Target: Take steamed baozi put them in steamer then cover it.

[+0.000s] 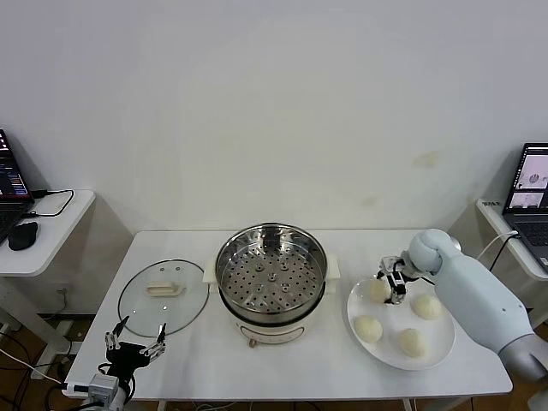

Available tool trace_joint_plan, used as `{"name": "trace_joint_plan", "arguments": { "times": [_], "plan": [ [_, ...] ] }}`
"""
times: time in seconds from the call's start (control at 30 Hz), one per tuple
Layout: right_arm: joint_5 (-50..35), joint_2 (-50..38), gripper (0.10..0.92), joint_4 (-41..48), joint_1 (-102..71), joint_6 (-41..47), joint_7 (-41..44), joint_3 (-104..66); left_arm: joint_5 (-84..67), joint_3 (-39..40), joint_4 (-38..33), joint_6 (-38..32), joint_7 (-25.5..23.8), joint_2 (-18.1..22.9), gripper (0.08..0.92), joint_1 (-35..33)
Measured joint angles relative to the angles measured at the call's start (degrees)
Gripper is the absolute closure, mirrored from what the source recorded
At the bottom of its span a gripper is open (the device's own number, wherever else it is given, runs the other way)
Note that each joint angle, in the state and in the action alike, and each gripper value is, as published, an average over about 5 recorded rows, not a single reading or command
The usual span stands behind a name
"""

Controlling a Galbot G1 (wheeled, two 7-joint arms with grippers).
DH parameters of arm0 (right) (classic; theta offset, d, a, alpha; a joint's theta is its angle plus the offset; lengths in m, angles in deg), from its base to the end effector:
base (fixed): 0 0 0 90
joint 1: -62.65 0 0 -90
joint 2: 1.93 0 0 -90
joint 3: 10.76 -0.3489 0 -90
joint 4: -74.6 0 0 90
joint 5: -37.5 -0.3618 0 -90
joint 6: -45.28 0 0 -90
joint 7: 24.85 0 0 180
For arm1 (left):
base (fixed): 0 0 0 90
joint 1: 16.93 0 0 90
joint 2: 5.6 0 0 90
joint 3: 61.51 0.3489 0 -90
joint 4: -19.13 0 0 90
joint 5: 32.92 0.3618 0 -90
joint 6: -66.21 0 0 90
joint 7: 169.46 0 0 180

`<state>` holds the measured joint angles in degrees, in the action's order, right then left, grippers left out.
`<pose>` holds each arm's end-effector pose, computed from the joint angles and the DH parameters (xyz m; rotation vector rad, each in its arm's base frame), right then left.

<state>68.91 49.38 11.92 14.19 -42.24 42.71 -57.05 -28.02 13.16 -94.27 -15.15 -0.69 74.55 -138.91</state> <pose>0.5325 -0.1485 -0.2507 1.2520 -1.4080 1.4436 0.1725 0.1216 -0.3284 -0.0194 -2.7926 -0.4538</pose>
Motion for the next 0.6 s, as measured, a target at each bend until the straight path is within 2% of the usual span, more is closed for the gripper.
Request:
{"name": "trace_joint_plan", "arguments": {
  "times": [0.27,0.6],
  "plan": [
    [-3.5,-2.0,0.465,-2.9,2.2,1.2,2.0,0.3,0.1,0.3,0.2,-0.1,0.3,0.1,0.177,0.1],
    [-14.1,-2.7,0.465,-4.4,16.8,2.7,5.5,8.1,0.3,0.3,-0.6,0.2,1.2,-0.6,0.177,0.2]
  ]
}}
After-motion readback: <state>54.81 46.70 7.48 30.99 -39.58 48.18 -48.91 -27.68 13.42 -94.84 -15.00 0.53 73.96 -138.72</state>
